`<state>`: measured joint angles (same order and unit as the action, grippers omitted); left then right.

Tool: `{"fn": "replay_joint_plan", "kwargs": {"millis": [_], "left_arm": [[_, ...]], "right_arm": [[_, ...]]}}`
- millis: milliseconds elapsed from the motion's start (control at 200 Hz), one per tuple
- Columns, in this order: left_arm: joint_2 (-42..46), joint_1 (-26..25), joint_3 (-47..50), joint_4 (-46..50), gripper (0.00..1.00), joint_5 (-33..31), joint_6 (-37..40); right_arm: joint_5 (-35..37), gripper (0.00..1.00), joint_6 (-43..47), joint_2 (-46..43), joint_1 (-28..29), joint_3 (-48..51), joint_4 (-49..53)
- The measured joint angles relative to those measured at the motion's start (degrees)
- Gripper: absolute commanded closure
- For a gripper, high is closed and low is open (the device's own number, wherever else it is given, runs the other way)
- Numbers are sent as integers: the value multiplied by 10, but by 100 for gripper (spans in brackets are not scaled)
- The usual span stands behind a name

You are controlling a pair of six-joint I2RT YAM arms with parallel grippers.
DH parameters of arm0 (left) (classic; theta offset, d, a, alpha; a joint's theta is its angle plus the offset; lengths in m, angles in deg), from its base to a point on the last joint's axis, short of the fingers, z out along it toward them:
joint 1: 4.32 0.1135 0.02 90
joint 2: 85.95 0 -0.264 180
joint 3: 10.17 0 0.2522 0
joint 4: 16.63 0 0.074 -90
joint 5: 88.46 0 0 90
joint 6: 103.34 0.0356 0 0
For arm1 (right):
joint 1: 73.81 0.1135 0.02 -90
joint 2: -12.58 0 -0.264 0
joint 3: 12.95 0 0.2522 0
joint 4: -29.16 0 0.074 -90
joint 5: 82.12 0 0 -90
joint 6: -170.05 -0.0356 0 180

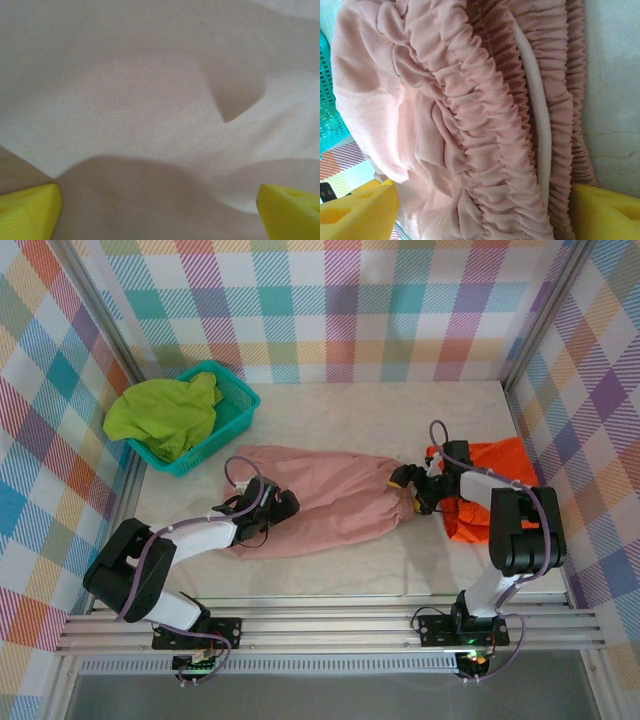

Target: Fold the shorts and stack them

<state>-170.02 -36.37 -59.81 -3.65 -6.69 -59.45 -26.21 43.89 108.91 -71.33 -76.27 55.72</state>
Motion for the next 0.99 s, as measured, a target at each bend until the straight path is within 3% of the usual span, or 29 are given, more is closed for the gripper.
{"fn": "replay_joint_plan", "kwargs": {"millis": [175, 380, 580, 770, 995], "left_arm": [[-2, -1, 0, -5, 0, -4, 0], [0, -1, 0, -5, 0, -5, 0], [21, -1, 1, 9, 0, -11, 0], [81, -1, 1, 39, 0, -35, 3], [175, -1, 1, 88, 0, -69, 12]], "right_arm": [[-3, 39, -3, 23, 3, -2, -3], [3, 71, 15, 35, 6, -13, 7], [14, 95, 52, 42, 11, -43, 40], [70, 100, 106, 31, 30, -98, 113], [209, 100, 198, -31, 68, -237, 270]]}}
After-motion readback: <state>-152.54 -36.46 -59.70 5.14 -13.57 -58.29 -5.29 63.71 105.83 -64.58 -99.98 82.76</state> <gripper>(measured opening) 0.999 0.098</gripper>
